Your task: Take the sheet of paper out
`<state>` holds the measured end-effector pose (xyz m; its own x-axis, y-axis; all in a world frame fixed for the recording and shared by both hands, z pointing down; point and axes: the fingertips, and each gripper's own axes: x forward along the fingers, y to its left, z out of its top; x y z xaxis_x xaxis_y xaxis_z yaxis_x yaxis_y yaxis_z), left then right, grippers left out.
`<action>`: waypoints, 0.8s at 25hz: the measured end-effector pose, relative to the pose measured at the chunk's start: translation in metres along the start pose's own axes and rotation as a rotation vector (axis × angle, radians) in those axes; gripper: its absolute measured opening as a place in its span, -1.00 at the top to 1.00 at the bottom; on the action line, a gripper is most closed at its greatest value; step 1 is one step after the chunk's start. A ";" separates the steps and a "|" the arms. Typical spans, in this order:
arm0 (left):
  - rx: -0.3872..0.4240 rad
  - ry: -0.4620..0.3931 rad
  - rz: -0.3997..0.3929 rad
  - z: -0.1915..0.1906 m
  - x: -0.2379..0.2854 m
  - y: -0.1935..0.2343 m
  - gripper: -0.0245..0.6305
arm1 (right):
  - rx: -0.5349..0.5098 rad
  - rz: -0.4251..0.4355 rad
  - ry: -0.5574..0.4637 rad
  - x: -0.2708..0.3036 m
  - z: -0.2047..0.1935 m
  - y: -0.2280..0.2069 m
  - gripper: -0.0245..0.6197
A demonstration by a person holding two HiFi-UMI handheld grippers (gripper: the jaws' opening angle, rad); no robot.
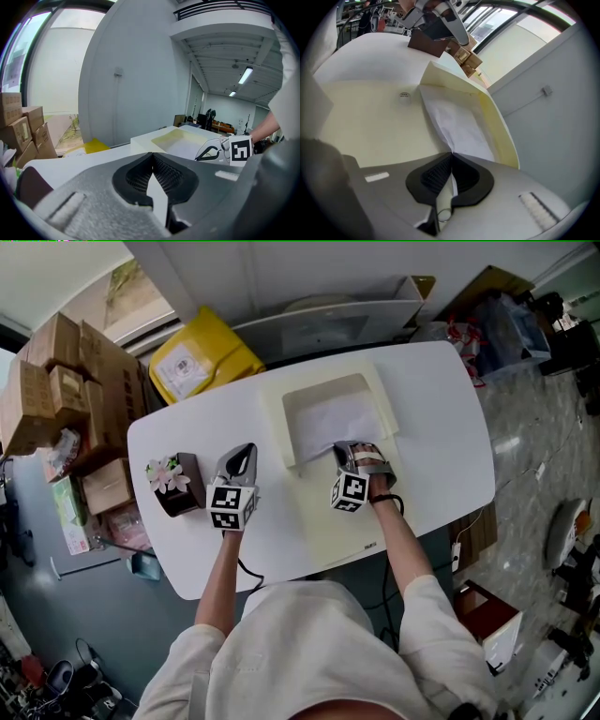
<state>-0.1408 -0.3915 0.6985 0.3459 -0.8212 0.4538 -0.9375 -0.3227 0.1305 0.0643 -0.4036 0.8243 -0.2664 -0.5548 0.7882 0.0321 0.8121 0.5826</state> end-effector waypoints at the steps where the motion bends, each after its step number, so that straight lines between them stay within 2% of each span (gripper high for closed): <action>1: 0.001 -0.001 0.000 0.000 -0.001 0.000 0.91 | 0.009 -0.001 0.000 0.000 0.000 -0.001 0.95; 20: 0.054 -0.035 -0.056 0.021 -0.010 -0.039 0.91 | 0.114 -0.144 -0.012 -0.065 -0.005 -0.007 0.93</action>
<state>-0.1065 -0.3801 0.6706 0.3994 -0.8168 0.4164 -0.9136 -0.3924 0.1065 0.0858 -0.3740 0.7695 -0.2720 -0.6655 0.6951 -0.1162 0.7398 0.6627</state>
